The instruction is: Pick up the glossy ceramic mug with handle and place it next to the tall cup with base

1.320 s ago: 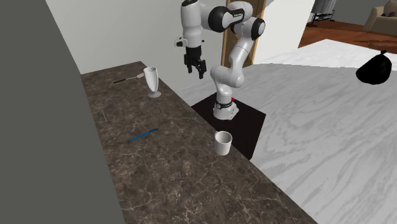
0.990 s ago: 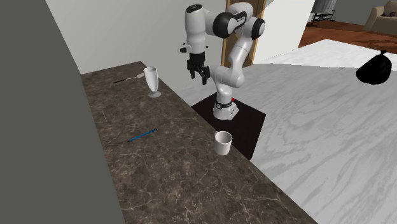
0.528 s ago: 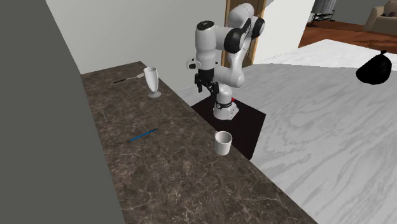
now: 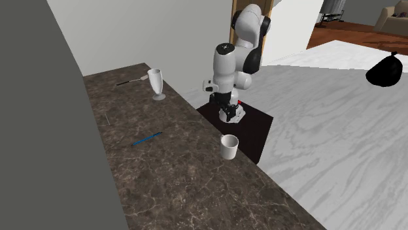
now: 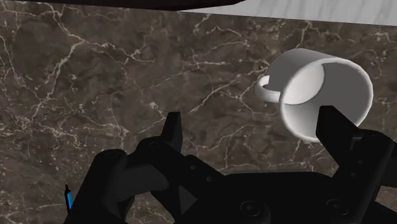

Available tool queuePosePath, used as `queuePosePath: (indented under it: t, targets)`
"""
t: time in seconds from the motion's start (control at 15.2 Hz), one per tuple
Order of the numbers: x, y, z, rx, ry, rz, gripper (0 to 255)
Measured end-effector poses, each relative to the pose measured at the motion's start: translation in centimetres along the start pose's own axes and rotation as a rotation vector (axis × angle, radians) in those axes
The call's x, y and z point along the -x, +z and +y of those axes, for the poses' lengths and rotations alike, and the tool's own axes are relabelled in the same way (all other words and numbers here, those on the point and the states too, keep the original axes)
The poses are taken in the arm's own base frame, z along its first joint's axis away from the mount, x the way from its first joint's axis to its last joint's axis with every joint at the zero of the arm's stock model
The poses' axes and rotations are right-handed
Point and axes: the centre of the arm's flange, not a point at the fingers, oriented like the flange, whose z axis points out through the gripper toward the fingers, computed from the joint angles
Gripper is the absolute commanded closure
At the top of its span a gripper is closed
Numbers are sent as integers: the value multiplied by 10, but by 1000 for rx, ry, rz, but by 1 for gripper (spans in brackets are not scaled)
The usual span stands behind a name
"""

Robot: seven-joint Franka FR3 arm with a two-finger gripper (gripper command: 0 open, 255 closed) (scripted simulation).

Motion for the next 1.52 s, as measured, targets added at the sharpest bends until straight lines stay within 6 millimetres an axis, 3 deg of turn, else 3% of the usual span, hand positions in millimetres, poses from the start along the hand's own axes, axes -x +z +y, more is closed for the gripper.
queuePosePath:
  t: [0.59, 0.79, 1.25, 1.52]
  targets:
    - [-25, 60, -102, 20, -12, 8, 0]
    - [-28, 78, -128, 25, -14, 9, 0]
    - [-30, 116, -133, 25, -14, 9, 0]
    - [-30, 120, -133, 25, -14, 10, 0]
